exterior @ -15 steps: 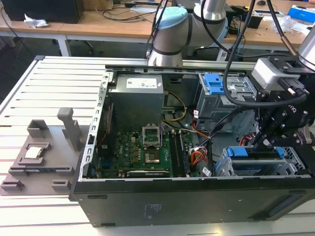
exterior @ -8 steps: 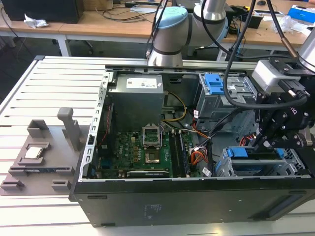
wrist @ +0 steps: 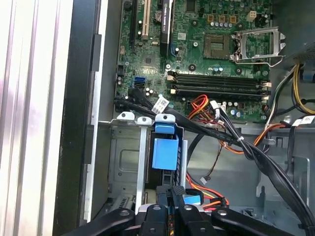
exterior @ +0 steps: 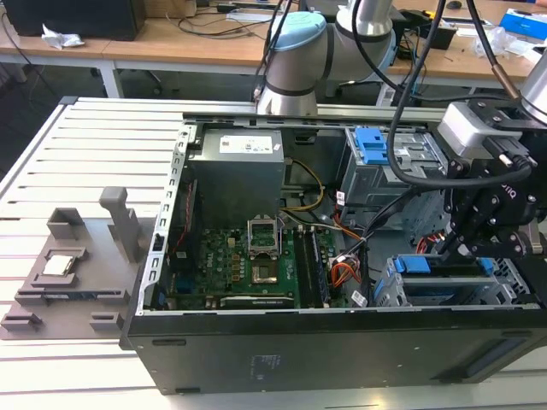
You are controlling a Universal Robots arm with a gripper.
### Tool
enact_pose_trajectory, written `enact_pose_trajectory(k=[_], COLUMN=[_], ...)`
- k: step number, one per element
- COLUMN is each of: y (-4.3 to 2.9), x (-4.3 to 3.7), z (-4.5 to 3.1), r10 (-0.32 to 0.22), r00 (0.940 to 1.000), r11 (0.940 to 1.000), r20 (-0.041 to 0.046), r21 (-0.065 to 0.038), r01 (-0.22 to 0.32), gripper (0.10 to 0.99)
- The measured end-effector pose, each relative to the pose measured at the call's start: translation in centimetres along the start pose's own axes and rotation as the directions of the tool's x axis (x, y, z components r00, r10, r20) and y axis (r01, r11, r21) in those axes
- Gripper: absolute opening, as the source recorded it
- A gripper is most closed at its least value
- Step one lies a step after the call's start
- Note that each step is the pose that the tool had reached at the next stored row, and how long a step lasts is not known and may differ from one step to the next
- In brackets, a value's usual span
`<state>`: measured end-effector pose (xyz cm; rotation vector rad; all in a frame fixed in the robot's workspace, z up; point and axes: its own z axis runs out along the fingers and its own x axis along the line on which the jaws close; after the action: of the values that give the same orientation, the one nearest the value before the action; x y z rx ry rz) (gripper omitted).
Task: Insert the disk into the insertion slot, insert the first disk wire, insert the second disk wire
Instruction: 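Insert the second disk wire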
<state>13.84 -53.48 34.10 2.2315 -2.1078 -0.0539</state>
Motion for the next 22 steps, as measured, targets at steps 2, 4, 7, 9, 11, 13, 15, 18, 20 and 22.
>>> enact_pose_trajectory(k=[2, 4, 7, 9, 11, 13, 15, 18, 20, 22], y=[-0.02, -0.02, -0.01, -0.01, -0.04, -0.05, -0.05, -0.05, 0.06, 0.15], x=[-0.02, -0.02, -0.02, -0.03, -0.03, -0.03, -0.04, -0.03, -0.03, -0.14], z=[0.20, 0.25, 0.15, 0.16, 0.46, 0.58, 0.62, 0.65, -0.77, -2.13], r10=[0.000, 0.000, 0.000, 0.000, 0.000, 0.000, 0.000, 0.000, 0.000, 0.000], r00=[1.0000, 1.0000, 1.0000, 1.0000, 1.0000, 1.0000, 1.0000, 1.0000, 1.0000, 1.0000], r11=[1.0000, 1.0000, 1.0000, 1.0000, 1.0000, 1.0000, 1.0000, 1.0000, 1.0000, 1.0000], r20=[0.0006, 0.0009, -0.0003, -0.0004, -0.0016, -0.0011, -0.0006, -0.0003, -0.0002, -0.0001], r21=[0.000, 0.000, 0.000, 0.000, 0.000, 0.000, 0.000, 0.000, 0.000, 0.000], r01=[0.000, 0.000, 0.000, 0.000, 0.000, 0.000, 0.000, 0.000, 0.000, 0.000], gripper=[0.153, 0.153, 0.153, 0.153, 0.153, 0.153, 0.153, 0.231, 0.231, 0.231])
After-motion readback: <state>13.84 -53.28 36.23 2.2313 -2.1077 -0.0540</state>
